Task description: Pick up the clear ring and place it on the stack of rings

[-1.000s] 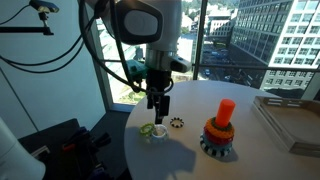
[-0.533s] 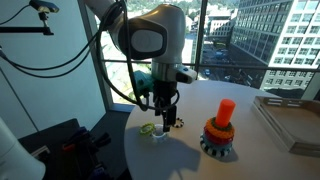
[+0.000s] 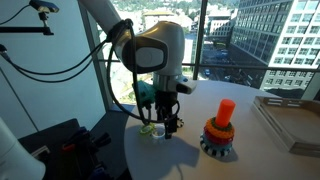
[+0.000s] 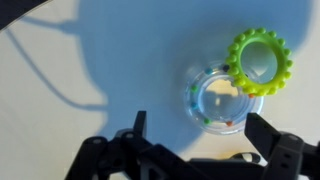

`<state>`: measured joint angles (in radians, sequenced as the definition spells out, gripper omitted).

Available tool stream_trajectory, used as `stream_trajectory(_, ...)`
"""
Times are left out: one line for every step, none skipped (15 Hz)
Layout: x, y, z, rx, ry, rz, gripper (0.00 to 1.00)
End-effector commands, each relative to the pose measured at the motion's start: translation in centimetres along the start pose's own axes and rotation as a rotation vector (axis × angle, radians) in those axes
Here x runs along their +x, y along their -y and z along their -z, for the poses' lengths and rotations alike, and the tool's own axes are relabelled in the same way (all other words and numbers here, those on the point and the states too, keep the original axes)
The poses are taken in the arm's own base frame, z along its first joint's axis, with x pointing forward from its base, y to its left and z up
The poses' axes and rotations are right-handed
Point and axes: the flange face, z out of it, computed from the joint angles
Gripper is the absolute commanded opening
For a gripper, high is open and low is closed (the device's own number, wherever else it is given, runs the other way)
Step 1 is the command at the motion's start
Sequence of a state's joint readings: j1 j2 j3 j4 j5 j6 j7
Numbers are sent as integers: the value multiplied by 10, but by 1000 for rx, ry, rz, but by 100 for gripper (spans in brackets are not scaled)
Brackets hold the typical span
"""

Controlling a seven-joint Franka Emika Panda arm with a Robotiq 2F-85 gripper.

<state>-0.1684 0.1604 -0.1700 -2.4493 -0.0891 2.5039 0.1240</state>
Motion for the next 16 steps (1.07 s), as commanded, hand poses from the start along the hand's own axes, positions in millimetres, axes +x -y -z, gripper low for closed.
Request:
stream_trajectory(5,5,-13,-16,-6,-2,100)
stream_trajectory(5,6,-17,-18,-5,1,100)
stream_trajectory(6,7,-21,-20,-5,2,100)
stream_trajectory(6,7,-24,-22,-4,4,100)
stream_trajectory(6,8,-26,-23,-4,5,100)
stream_trajectory(7,8,-27,-24,-5,6,100)
stream_trajectory(7,8,-29,-25,-6,6,100)
stream_trajectory(7,7,-30,-26,-7,6,100)
stream_trajectory(7,6,-31,-26,-5,4,100)
stream_trajectory(7,5,-33,-28,-3,2,100)
stream_trajectory(7,3,-34,-29,-1,-1,100)
stream_trajectory(7,2,-35,-30,1,-4,100)
stream_trajectory(7,1,-36,-31,3,-6,100)
stream_trajectory(7,0,-37,-32,5,-8,100)
stream_trajectory(8,-1,-38,-32,8,-10,100)
stream_trajectory(8,-2,-39,-33,11,-12,100)
